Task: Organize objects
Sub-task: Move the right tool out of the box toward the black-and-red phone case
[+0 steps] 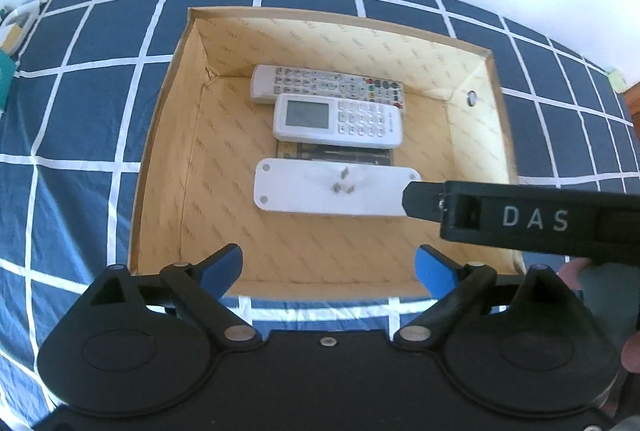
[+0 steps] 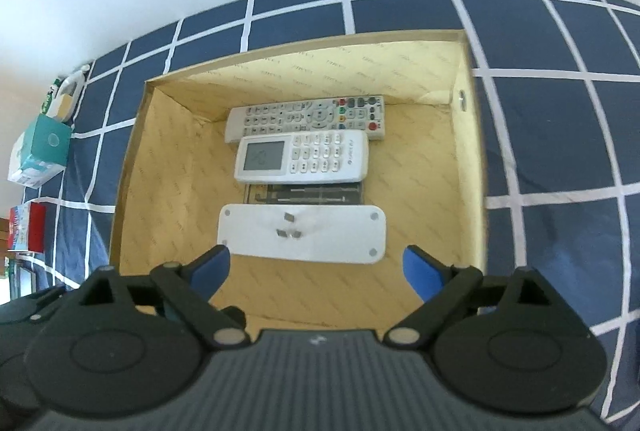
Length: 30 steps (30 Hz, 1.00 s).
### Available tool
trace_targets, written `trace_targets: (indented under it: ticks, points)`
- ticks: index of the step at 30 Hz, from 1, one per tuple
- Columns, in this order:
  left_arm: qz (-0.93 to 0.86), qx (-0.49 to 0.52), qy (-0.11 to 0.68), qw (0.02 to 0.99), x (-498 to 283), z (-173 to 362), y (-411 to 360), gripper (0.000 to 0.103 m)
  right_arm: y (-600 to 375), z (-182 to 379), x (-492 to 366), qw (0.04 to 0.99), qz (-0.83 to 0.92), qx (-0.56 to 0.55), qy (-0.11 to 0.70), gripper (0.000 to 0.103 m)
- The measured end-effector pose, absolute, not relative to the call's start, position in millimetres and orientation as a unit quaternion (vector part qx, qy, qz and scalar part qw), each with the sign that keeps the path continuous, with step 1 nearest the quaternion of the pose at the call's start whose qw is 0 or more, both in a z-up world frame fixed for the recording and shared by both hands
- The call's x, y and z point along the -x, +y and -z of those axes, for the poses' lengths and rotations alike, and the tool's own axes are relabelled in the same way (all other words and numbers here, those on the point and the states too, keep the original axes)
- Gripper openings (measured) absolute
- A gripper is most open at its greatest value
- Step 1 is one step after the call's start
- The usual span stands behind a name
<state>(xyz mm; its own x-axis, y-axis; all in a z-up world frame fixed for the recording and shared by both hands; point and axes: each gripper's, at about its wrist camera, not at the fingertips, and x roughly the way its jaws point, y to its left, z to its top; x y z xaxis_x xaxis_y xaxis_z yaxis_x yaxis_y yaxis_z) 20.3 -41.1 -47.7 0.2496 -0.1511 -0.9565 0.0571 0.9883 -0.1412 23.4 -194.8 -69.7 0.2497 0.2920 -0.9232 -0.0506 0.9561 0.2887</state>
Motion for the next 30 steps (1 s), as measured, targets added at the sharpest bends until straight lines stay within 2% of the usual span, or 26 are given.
trace_targets:
  ticks: [8,12,30]
  points:
    - [0.077,0.022,0.594,0.801,13.0,27.4,-63.1,0.098,-223.2,46.7,12.5,0.799,-0.099,-0.108,0.583,0.103]
    - [0.088,0.009,0.590,0.802,26.5,21.1,-80.2,0.103,-242.1,38.2,31.8,0.804,-0.087,-0.118,0.577,0.103]
    - [0.156,-0.035,0.590,0.791,67.2,23.4,-193.2,0.103,-356.6,36.8,93.5,0.807,-0.012,-0.156,0.569,0.103]
